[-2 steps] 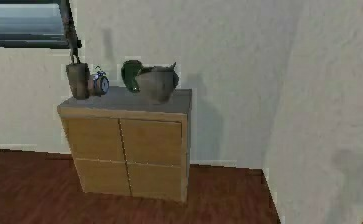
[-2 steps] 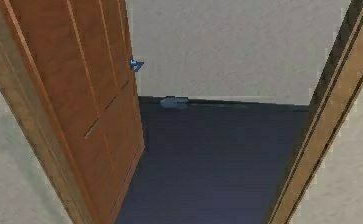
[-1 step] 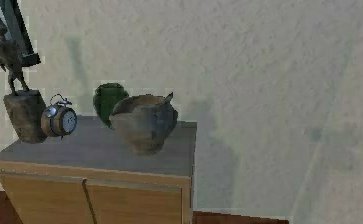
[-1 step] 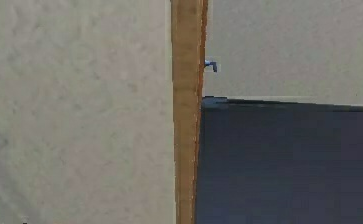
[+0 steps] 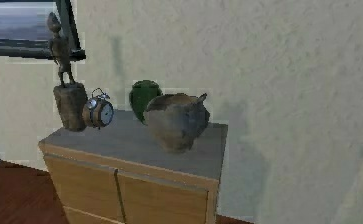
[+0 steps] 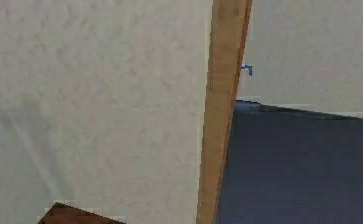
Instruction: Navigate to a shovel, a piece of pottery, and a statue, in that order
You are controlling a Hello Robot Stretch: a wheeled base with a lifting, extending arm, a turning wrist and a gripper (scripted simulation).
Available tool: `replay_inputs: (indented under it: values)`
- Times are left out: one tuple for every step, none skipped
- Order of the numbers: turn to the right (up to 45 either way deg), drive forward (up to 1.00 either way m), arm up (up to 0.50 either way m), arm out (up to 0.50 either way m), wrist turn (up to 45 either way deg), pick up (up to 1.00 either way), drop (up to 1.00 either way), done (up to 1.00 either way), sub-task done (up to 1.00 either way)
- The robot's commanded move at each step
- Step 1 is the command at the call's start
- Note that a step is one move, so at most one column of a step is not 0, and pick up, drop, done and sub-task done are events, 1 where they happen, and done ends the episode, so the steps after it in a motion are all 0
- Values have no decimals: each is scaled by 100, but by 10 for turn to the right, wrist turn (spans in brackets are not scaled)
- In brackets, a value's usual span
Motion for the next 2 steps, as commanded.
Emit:
replay_inputs:
  values:
    - [0, 0, 0, 0, 0, 0, 0, 0, 100]
    - [-450, 0, 0, 0, 0, 0, 0, 0, 0]
